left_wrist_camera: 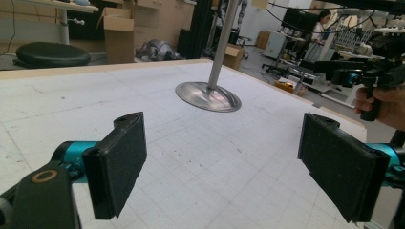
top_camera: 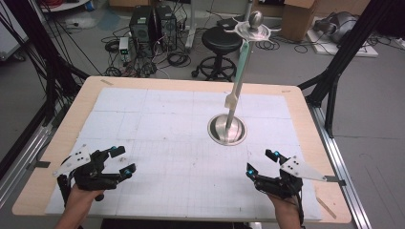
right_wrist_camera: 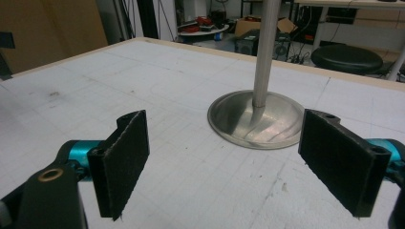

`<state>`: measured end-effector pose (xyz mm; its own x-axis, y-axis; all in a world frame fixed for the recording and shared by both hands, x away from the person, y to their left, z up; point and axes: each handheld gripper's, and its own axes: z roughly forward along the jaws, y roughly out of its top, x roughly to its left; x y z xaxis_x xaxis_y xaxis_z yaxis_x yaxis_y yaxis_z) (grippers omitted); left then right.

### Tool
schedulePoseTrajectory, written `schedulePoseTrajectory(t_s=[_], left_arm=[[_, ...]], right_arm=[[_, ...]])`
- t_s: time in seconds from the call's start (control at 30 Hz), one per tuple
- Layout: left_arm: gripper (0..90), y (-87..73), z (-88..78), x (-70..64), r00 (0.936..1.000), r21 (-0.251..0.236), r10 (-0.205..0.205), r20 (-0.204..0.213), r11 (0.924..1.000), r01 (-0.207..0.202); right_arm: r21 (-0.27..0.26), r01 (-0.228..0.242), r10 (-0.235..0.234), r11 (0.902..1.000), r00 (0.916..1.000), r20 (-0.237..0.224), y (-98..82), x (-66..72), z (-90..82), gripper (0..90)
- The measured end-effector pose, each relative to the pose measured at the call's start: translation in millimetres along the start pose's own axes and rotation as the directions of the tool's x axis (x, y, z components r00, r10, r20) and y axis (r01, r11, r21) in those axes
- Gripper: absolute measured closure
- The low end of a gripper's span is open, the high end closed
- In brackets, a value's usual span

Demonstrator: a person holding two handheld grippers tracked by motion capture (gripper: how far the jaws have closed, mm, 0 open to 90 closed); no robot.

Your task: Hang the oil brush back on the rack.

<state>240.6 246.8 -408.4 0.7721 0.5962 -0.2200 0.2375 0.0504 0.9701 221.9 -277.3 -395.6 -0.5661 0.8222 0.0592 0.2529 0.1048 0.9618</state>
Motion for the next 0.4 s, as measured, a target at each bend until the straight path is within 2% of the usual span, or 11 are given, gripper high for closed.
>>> schedulePoseTrajectory(t_s=[0.23,0.4], left_arm=[[17.4,-0.9,0.3,0.1,0.9999,0.008,0.015,0.002,0.9999,-0.015],[17.6,-0.6,-0.2,1.0,0.9999,-0.003,0.01,0.002,0.9999,-0.01]], right_arm=[[-0.005,-0.008,0.008,1.0,1.0,0.0,-0.3,-1.5,-1.0,17.1],[-0.005,-0.011,0.011,0.9999,0.9999,-0.001,-0.5,-2.0,-1.1,17.1]])
